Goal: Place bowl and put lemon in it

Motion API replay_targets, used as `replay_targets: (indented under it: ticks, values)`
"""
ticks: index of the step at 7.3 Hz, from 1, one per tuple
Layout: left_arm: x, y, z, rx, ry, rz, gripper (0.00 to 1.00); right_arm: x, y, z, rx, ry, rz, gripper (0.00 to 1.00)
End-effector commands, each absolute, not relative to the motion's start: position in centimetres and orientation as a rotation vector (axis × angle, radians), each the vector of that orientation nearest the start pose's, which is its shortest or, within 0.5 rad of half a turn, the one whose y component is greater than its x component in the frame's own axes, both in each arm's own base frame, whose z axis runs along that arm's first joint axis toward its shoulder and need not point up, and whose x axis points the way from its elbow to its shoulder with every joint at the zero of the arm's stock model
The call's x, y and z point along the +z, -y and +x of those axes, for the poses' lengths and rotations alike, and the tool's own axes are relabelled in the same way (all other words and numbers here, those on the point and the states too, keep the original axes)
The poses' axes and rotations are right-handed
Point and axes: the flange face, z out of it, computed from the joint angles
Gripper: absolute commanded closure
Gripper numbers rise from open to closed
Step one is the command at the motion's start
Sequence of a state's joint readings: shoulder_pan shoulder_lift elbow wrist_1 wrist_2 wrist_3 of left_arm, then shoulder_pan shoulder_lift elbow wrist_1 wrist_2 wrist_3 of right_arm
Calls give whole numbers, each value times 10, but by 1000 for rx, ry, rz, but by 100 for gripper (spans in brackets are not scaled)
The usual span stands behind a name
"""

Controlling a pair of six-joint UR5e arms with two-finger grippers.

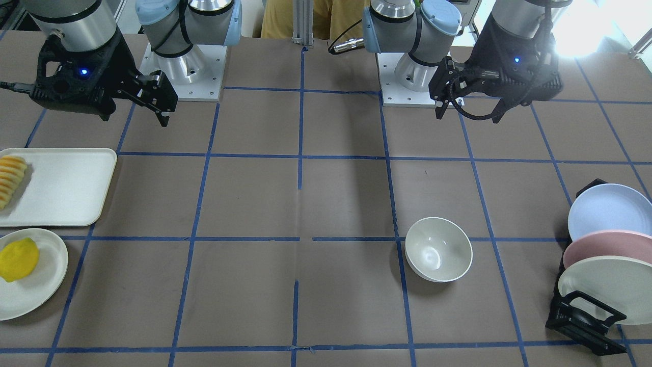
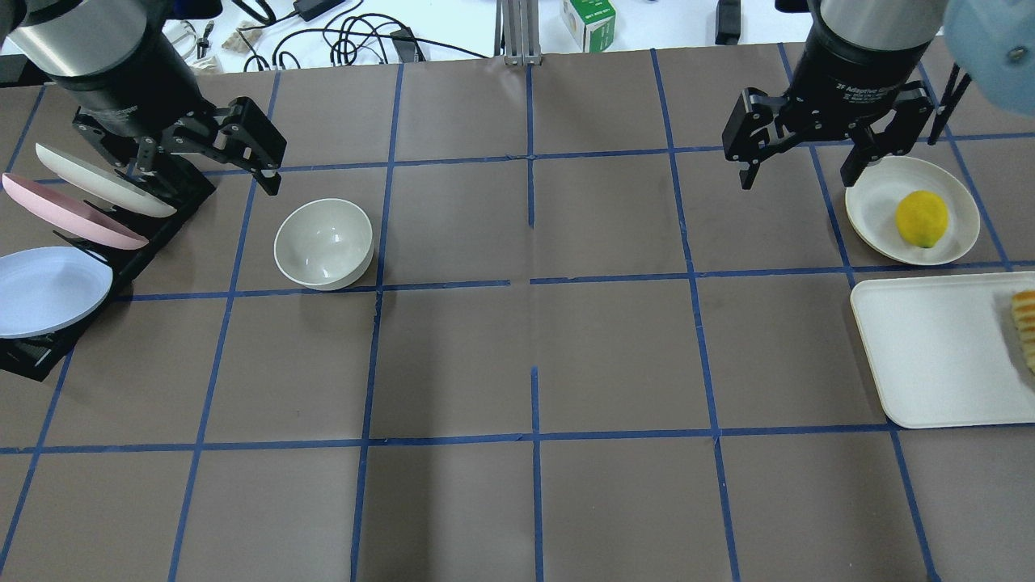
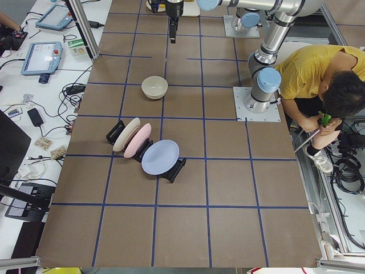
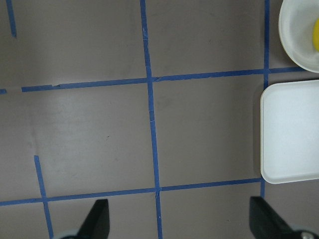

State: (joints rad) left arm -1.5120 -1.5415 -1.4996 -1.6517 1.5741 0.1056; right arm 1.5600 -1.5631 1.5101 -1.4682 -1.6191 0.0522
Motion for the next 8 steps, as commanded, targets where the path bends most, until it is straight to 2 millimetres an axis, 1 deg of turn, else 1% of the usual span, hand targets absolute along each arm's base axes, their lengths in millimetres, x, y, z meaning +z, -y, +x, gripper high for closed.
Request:
replay_targets:
  ticks: [1,3,4,5,6,7,8]
  values:
    - [530,488,-105,-33,-3135,38,0,504,491,123,79,-3191,101,0]
    - [529,489,-105,-31,-3137,38,0,503,492,123,77,-3178,96,0]
    - [521,487,-105,-5,-3136,43,0,500,495,121,79,-3190,101,0]
    - [531,491,-95,-40,-3138,62,0,496,500,117,88,-3193,84,0]
    - [504,505,-83,22,-3145,151,0,478,513,109,143,-3204,91,0]
    - [466,534,-76,86,-3153,167,0,467,524,89,170,-3199,144,0]
    - [436,558,-56,119,-3147,155,0,455,537,46,210,-3183,266,0]
